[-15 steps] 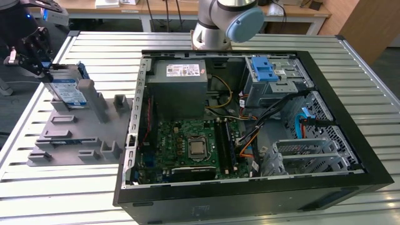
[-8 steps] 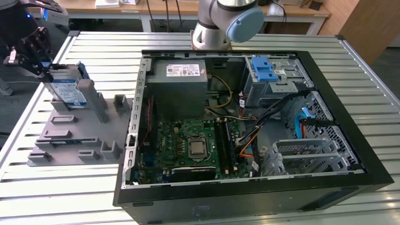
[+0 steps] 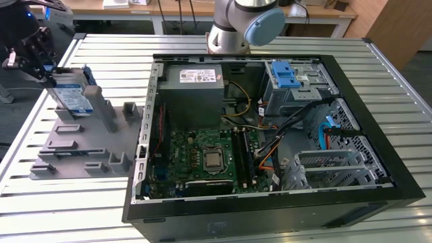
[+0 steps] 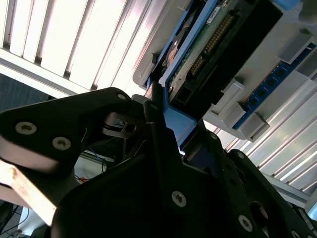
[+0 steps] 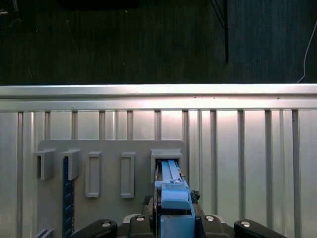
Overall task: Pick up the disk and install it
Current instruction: 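Pick up the disk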
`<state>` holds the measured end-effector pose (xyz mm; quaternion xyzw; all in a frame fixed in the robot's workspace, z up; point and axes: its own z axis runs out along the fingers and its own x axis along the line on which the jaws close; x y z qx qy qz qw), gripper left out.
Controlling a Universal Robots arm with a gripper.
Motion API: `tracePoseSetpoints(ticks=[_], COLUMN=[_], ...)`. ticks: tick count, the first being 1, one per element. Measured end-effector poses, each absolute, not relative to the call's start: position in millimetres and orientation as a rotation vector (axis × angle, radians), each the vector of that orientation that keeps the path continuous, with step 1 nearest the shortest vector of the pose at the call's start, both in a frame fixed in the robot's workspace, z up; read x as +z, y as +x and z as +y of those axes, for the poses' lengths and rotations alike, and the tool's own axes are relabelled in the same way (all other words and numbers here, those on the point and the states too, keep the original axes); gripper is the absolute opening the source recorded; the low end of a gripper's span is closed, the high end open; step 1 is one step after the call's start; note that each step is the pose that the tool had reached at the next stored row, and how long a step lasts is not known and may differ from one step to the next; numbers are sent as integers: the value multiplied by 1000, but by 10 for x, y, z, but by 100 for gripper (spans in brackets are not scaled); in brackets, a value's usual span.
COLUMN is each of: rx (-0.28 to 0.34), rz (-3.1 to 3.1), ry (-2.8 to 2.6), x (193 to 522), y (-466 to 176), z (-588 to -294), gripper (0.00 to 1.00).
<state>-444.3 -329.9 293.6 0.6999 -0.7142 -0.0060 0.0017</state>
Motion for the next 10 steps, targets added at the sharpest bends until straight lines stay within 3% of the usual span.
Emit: tracePoseSetpoints(ticks=[10], rx=[-19], rz=[-2241], ry=[2196], x=[2924], y=[-4444], z=[-3301], gripper=[38])
